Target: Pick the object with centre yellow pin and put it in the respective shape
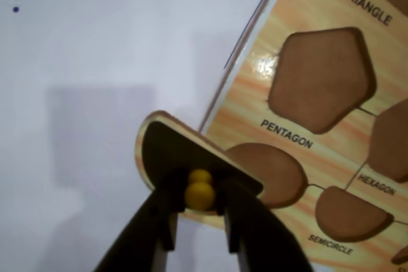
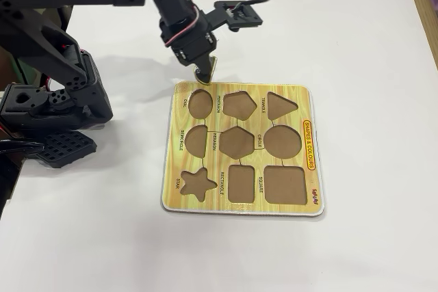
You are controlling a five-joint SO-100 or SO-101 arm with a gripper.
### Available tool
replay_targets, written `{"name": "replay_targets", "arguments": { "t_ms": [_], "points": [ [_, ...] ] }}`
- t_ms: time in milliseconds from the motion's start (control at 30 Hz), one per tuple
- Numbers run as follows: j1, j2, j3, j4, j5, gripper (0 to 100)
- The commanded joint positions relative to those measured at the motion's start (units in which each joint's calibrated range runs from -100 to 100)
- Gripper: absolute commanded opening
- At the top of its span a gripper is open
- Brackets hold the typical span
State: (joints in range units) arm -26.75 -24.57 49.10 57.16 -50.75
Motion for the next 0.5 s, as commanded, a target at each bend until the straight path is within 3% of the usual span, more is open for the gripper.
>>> {"name": "replay_targets", "arguments": {
  "t_ms": [0, 333, 467],
  "points": [
    [0.7, -5.9, 2.5, 0.5, 0.2, 1],
    [0.6, -12.9, 7.4, 0.7, 0.4, 1],
    [0.7, -17.3, 7.1, 0.7, 4.3, 1]
  ]
}}
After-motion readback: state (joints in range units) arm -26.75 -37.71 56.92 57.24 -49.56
